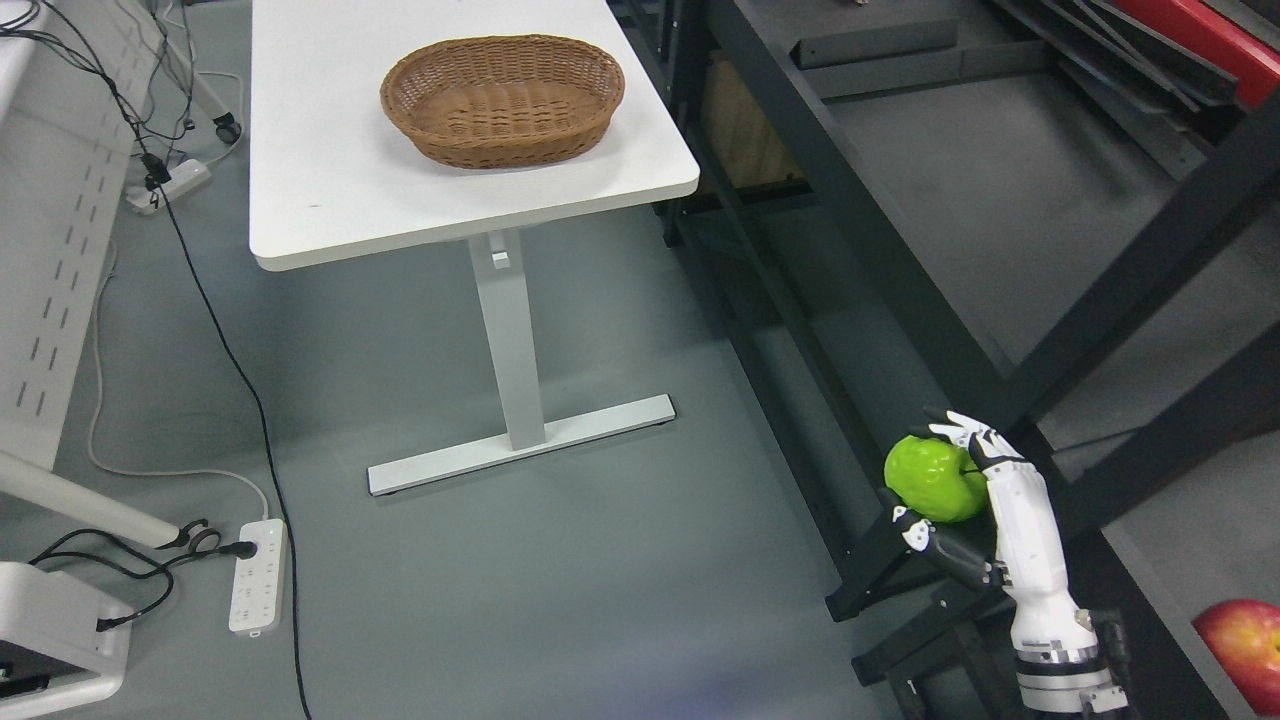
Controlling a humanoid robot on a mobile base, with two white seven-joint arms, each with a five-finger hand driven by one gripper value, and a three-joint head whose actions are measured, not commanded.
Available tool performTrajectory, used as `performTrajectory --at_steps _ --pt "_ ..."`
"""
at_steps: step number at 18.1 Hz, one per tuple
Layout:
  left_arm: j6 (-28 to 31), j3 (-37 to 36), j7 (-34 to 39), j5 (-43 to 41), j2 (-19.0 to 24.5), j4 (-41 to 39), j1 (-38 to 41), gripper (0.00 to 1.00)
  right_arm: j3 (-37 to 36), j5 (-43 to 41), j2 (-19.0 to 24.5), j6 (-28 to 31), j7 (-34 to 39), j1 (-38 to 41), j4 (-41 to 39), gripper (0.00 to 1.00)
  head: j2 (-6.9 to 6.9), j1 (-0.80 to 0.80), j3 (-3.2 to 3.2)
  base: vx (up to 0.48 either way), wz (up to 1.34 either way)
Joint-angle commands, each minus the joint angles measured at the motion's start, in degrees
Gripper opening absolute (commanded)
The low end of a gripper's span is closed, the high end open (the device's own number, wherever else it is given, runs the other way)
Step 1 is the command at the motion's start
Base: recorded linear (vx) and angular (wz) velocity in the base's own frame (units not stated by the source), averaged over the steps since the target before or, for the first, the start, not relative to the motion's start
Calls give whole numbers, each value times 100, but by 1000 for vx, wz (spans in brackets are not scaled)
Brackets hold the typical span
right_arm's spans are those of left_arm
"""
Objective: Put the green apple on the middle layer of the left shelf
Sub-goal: 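Turn and drive toward the black shelf holding the apple in the right hand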
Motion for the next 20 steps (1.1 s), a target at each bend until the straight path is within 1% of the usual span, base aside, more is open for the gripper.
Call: performTrajectory --at_steps 1,6,9,20 --pt "3 0 1 0 100 0 0 100 -352 -32 20 18 34 19 0 0 0 0 0 -85 -361" --pt "3 0 1 0 100 0 0 100 -379 -76 29 27 34 10 0 0 0 0 0 -82 -391" --pt "3 0 1 0 100 0 0 100 -352 -84 117 18 69 -7 0 0 0 0 0 -69 -382" --pt "3 0 1 0 100 0 0 100 -370 -84 117 18 69 -34 0 0 0 0 0 -42 -392"
